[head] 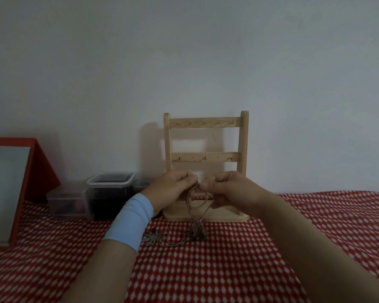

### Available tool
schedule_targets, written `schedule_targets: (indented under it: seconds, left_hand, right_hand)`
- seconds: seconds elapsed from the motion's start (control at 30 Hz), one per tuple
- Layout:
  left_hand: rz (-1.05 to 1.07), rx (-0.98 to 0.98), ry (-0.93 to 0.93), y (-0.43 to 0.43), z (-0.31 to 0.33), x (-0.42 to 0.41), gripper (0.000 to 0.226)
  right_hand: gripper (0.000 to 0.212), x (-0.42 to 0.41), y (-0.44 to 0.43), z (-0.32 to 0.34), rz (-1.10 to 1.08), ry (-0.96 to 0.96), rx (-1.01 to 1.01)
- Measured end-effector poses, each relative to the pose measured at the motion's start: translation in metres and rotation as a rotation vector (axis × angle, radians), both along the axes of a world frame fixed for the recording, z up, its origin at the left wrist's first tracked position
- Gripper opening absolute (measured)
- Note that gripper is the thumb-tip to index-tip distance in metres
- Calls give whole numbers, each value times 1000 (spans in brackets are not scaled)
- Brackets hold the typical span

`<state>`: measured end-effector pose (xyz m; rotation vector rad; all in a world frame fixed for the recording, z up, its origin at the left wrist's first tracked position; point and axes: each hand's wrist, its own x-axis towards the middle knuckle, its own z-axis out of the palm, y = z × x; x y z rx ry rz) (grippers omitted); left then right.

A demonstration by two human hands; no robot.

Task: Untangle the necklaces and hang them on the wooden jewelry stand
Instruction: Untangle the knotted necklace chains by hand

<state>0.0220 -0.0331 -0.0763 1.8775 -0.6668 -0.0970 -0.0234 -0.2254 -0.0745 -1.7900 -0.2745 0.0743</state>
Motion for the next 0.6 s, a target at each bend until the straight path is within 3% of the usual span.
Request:
schedule_targets:
  seconds: [0.13, 0.3, 0.47, 0.6]
  left_hand:
    - [51, 31, -54, 3, 3, 0, 27]
    - [-97, -60, 139, 0, 2, -5, 30]
    - [132, -32, -129, -3, 3, -1, 17]
    - [127, -98, -114, -4, 0, -2, 11]
  right_hand:
    - [13, 1, 2, -1, -90, -82, 32]
    - [16, 3, 7, 0, -130, -192, 180]
    - [23, -1, 9, 1, 9, -88, 21]
    - [17, 0, 8, -1, 9, -50, 82]
